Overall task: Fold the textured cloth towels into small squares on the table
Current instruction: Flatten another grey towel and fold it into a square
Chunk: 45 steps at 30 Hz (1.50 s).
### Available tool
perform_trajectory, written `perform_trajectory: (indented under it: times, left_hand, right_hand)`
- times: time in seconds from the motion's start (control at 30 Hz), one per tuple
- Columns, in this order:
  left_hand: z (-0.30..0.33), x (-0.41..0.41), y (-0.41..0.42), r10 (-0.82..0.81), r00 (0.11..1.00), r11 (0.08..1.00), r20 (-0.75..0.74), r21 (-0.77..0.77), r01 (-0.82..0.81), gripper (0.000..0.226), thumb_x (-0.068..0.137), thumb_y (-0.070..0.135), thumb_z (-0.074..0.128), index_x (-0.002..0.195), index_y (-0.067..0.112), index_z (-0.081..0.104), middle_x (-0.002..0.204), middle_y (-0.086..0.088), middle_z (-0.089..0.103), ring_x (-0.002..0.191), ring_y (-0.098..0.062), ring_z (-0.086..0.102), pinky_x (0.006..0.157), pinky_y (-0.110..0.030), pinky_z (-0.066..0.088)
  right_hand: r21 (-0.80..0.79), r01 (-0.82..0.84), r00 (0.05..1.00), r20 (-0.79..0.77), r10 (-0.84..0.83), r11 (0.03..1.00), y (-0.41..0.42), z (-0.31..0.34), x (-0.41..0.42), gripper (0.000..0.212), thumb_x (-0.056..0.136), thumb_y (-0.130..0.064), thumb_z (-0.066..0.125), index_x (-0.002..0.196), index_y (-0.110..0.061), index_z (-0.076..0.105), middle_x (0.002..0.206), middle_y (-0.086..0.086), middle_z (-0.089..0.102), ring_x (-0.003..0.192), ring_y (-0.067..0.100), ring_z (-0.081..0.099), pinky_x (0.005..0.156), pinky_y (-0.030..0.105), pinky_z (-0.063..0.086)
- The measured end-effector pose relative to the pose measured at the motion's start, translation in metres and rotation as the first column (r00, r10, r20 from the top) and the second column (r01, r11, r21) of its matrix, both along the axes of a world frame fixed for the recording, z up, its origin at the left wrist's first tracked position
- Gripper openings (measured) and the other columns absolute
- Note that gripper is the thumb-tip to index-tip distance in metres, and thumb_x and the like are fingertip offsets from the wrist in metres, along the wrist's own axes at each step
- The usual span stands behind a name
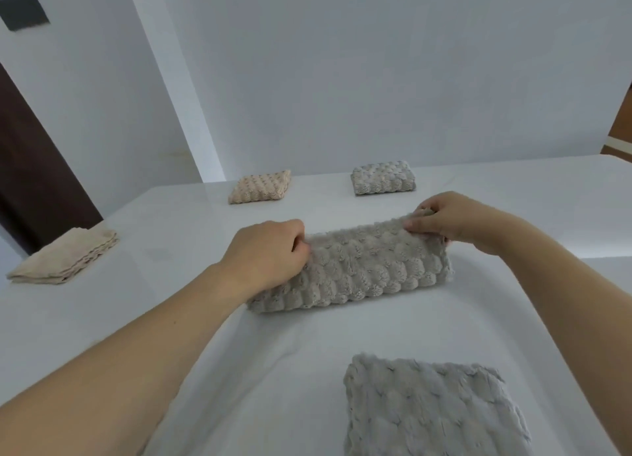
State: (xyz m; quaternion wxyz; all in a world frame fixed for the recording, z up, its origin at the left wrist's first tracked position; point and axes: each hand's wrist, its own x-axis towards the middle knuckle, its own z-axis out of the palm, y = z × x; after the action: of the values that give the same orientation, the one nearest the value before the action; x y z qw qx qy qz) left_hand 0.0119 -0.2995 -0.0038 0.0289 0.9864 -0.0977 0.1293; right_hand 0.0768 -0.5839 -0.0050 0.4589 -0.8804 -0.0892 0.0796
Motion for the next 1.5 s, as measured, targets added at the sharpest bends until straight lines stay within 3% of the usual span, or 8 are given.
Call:
perform_trajectory:
  times: [0.2, 0.33, 0.57, 0.77, 1.0, 1.1, 1.33, 1.5]
  left_hand:
    - [-0.026, 0.072, -0.005, 0.085, 0.982, 0.986, 0.170, 0.129, -0.108, 0.026, 0.096, 0.028, 0.039, 0.109, 0.021, 0.060, 0.112, 0.001, 0.059, 0.108, -0.024, 0.050, 0.096, -0.041, 0.036]
    - [-0.068, 0.091, -0.014, 0.293, 0.954, 0.951, -0.062, -0.087, -0.297, 0.027, 0.092, 0.027, 0.038, 0.113, 0.018, 0.054, 0.119, -0.005, 0.052, 0.111, -0.027, 0.047, 0.097, -0.043, 0.037]
    - [-0.064, 0.096, -0.005, 0.358, 0.925, 0.880, -0.129, -0.286, -0.380, 0.018, 0.091, 0.030, 0.039, 0.086, 0.018, 0.050, 0.100, 0.002, 0.049, 0.095, -0.022, 0.046, 0.090, -0.045, 0.043]
    - [-0.060, 0.103, 0.001, 0.429, 0.890, 0.889, -0.151, -0.106, -0.446, 0.036, 0.088, 0.039, 0.044, 0.104, 0.011, 0.060, 0.114, -0.009, 0.049, 0.106, -0.031, 0.044, 0.082, -0.039, 0.040]
    - [-0.059, 0.102, 0.002, 0.445, 0.883, 0.888, -0.149, -0.056, -0.457, 0.037, 0.087, 0.041, 0.046, 0.104, 0.012, 0.060, 0.111, -0.010, 0.052, 0.101, -0.033, 0.041, 0.080, -0.038, 0.036]
    - [-0.059, 0.103, 0.003, 0.396, 0.910, 0.903, -0.126, -0.124, -0.410, 0.026, 0.087, 0.038, 0.046, 0.089, 0.014, 0.055, 0.098, -0.007, 0.052, 0.093, -0.032, 0.044, 0.077, -0.038, 0.040]
    - [-0.065, 0.108, 0.009, 0.382, 0.919, 0.904, -0.093, -0.167, -0.393, 0.025, 0.090, 0.035, 0.040, 0.079, 0.015, 0.048, 0.082, -0.001, 0.055, 0.088, -0.029, 0.050, 0.070, -0.036, 0.037]
    - [-0.066, 0.107, 0.011, 0.397, 0.916, 0.903, -0.046, -0.156, -0.400, 0.024, 0.089, 0.034, 0.040, 0.081, 0.015, 0.053, 0.080, 0.000, 0.057, 0.087, -0.029, 0.052, 0.075, -0.037, 0.040]
  right_hand:
    - [-0.155, 0.254, 0.945, 0.250, -0.211, 0.955, 0.016, -0.052, 0.051, 0.026, 0.090, -0.039, 0.062, 0.080, -0.014, 0.061, 0.083, 0.004, 0.064, 0.082, 0.026, 0.058, 0.072, 0.034, 0.044]
    - [-0.374, 0.266, 0.942, 0.296, -0.158, 0.888, 0.023, -0.070, 0.069, 0.018, 0.089, -0.048, 0.056, 0.091, -0.030, 0.057, 0.116, 0.001, 0.053, 0.115, 0.029, 0.045, 0.096, 0.037, 0.034]
    - [-0.345, 0.230, 0.933, 0.344, -0.105, 0.910, 0.026, -0.073, 0.075, 0.018, 0.090, -0.044, 0.054, 0.087, -0.027, 0.057, 0.103, -0.006, 0.052, 0.113, 0.028, 0.043, 0.094, 0.038, 0.031]
    - [-0.313, 0.200, 0.929, 0.361, -0.078, 0.928, 0.027, -0.074, 0.077, 0.019, 0.085, -0.042, 0.063, 0.094, -0.025, 0.062, 0.108, 0.000, 0.060, 0.107, 0.028, 0.052, 0.096, 0.040, 0.037]
    - [-0.153, 0.096, 0.950, 0.308, -0.045, 0.984, 0.027, -0.073, 0.072, 0.011, 0.082, -0.024, 0.068, 0.081, -0.018, 0.059, 0.077, -0.001, 0.062, 0.066, 0.019, 0.057, 0.065, 0.028, 0.044]
    - [0.120, 0.038, 0.976, 0.208, -0.062, 0.992, 0.025, -0.069, 0.069, 0.014, 0.083, -0.014, 0.070, 0.079, -0.011, 0.058, 0.056, 0.000, 0.057, 0.040, 0.012, 0.047, 0.041, 0.022, 0.038]
    - [0.439, 0.039, 0.998, 0.019, -0.052, 0.898, 0.015, -0.062, 0.068, 0.011, 0.081, -0.001, 0.072, 0.088, -0.006, 0.064, 0.089, 0.015, 0.062, 0.075, 0.018, 0.061, 0.069, 0.027, 0.052]
    - [0.453, -0.007, 0.993, -0.103, 0.060, 0.892, 0.015, -0.053, 0.068, 0.012, 0.083, 0.000, 0.069, 0.081, -0.007, 0.060, 0.077, 0.015, 0.060, 0.065, 0.022, 0.060, 0.054, 0.025, 0.052]
